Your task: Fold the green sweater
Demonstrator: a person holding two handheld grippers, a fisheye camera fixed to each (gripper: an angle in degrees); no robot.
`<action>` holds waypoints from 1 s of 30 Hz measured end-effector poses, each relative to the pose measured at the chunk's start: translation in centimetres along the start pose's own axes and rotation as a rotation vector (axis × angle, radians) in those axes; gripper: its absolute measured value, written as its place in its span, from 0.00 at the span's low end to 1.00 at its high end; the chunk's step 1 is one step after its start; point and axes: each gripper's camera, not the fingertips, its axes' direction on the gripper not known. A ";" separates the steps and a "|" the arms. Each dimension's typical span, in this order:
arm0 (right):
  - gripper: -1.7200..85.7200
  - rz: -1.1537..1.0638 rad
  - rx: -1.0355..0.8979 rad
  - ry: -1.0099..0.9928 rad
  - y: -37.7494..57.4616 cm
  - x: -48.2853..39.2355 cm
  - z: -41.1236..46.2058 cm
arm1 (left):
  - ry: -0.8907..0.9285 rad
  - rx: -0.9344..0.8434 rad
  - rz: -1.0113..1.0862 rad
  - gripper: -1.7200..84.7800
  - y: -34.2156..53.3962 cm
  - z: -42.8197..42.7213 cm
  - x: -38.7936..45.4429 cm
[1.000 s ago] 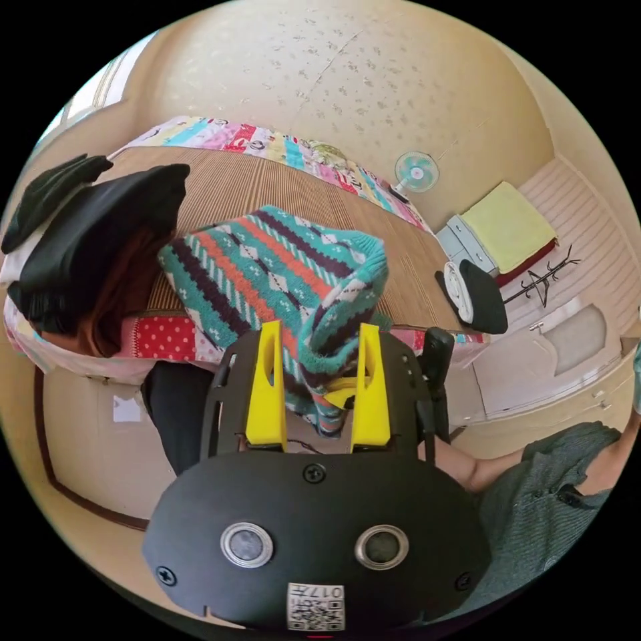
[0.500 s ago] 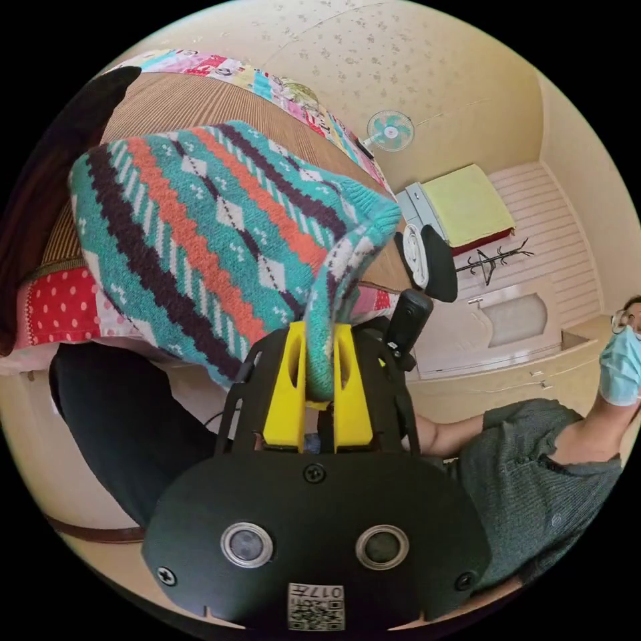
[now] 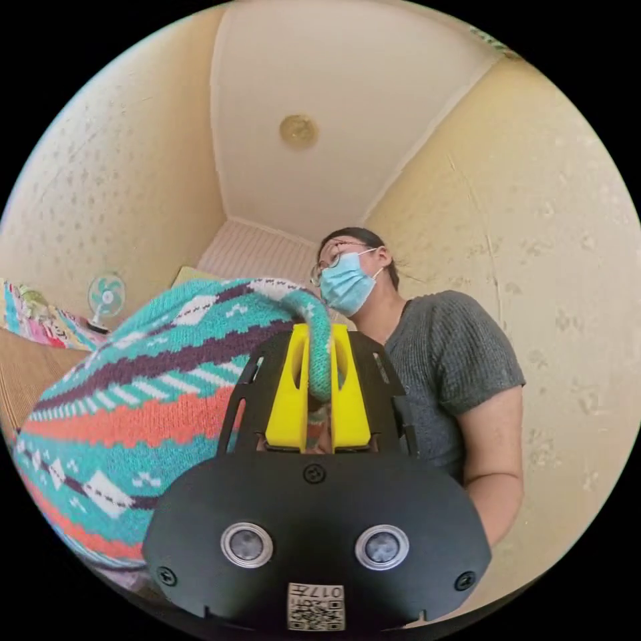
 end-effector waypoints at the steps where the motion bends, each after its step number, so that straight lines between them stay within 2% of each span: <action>1: 0.09 -0.005 0.010 0.037 -0.8 -0.4 0.1 | 0.074 0.020 0.070 0.08 -0.9 0.5 0.9; 4: 0.18 -0.025 0.022 0.176 -3.0 -1.8 0.9 | 0.256 0.167 0.146 0.08 -1.1 1.1 1.2; 8: 0.21 -0.023 -0.126 0.373 -6.1 -1.3 5.3 | 0.511 0.383 0.216 0.08 0.9 2.0 0.8; 11: 0.23 0.005 -0.267 0.482 -7.1 1.2 10.7 | 0.602 0.471 0.237 0.08 2.2 3.5 0.8; 15: 0.24 0.021 -0.379 0.548 -7.3 5.0 17.6 | 0.683 0.492 0.205 0.08 2.6 6.1 0.3; 18: 0.20 0.128 -0.425 0.419 -7.8 9.0 22.0 | 0.668 0.466 0.186 0.08 2.2 7.9 0.5; 19: 0.17 0.126 -0.413 0.448 -7.9 9.5 23.4 | 0.648 0.444 0.182 0.08 1.9 8.4 0.7; 20: 0.12 0.082 -0.375 0.563 -8.0 8.9 24.6 | 0.614 0.416 0.177 0.08 1.5 8.8 1.0; 24: 0.11 0.046 -0.261 0.859 -10.6 5.4 26.6 | 0.464 0.323 0.173 0.08 0.3 8.6 2.2; 26: 0.10 0.024 -0.150 1.030 -13.2 1.6 26.4 | 0.304 0.222 0.172 0.08 -0.8 7.8 2.8; 30: 0.10 0.007 0.054 1.155 -16.8 -4.7 25.2 | 0.005 0.059 0.079 0.08 -2.8 7.2 2.1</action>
